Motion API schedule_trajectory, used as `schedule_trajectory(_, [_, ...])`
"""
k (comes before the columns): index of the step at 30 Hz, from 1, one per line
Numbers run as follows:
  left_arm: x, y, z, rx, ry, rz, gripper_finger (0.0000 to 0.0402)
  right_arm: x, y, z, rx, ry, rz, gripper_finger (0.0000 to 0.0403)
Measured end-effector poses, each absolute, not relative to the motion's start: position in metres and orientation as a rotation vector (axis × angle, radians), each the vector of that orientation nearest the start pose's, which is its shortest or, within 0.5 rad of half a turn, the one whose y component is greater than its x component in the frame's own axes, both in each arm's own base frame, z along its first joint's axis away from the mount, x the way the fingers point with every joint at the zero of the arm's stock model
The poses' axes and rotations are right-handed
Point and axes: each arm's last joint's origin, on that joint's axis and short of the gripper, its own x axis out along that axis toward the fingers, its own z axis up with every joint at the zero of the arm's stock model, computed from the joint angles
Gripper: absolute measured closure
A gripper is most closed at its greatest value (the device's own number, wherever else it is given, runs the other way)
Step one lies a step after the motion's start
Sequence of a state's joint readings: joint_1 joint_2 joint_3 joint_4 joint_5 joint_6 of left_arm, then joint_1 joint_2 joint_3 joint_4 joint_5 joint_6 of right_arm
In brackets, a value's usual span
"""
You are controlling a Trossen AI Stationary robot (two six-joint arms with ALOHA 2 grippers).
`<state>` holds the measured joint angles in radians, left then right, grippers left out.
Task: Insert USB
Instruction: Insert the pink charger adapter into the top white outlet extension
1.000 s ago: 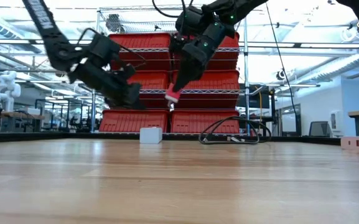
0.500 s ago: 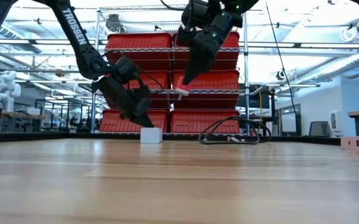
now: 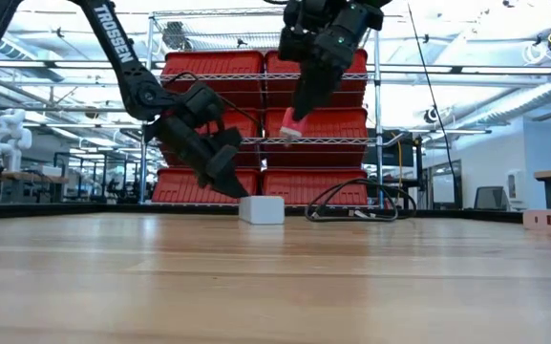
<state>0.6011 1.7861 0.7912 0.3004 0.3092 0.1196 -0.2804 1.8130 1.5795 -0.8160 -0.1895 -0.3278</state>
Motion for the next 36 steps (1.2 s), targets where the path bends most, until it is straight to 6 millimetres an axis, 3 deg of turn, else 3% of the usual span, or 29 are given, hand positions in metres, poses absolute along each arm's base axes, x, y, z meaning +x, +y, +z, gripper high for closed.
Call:
schedule_trajectory(8, [0.289, 0.166, 0.126, -0.162, 0.649, 0.187, 0.0394, 0.377, -0.084, 0.238, -0.137, 0.940, 0.133, 0.0284])
schedule_trajectory(25, [0.295, 0.160, 0.129, -0.134, 0.620, 0.165, 0.0394, 0.379, -0.089, 0.212, -0.175, 1.059, 0.105, 0.0284])
schedule_trajectory(36, [0.295, 0.160, 0.130, -0.131, 0.619, 0.164, 0.0394, 0.382, -0.090, 0.210, -0.188, 1.048, 0.103, 0.0284])
